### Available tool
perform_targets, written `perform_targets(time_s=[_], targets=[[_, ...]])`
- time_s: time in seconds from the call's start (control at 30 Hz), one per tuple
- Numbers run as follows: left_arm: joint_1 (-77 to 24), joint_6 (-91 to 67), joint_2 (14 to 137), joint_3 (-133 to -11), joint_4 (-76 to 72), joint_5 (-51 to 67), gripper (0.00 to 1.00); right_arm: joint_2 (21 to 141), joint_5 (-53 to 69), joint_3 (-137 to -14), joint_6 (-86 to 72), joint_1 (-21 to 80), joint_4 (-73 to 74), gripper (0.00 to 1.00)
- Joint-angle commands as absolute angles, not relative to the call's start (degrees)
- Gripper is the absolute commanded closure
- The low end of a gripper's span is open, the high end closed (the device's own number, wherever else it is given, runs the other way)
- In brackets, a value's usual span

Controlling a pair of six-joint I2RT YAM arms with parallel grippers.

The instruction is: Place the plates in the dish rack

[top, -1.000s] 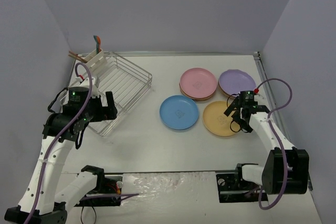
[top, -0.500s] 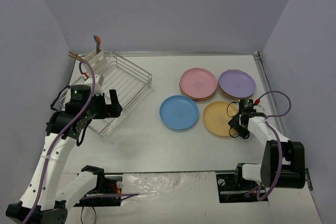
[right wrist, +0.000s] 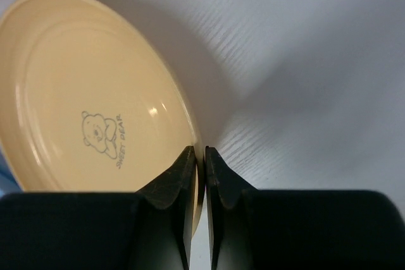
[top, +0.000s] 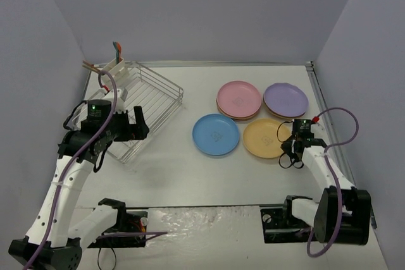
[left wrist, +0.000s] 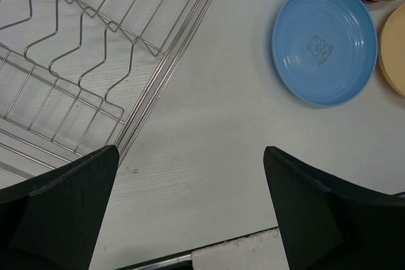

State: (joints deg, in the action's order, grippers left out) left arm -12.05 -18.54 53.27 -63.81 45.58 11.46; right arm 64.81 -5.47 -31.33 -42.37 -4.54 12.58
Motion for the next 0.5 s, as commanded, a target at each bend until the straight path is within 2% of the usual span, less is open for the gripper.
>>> perform_targets(time_s=[0.0,0.2,0.47], targets=[[-12.39,-19.44,54.91,-67.98,41.95,13.44,0.03,58.22,-5.43,-34.23,-42.33,-4.82,17.67,1.00],[-12.54,-26.04,59.44,-71.04,39.39,21.48,0.03,48.28,-1.03,-40.17,-36.83,-4.68,21.42,1.00],[-19.04,-35.29,64.51,-72.95,29.66,27.88,0.03,45.97,13.59,-46.08,-32.26,-3.47,20.02,1.00]])
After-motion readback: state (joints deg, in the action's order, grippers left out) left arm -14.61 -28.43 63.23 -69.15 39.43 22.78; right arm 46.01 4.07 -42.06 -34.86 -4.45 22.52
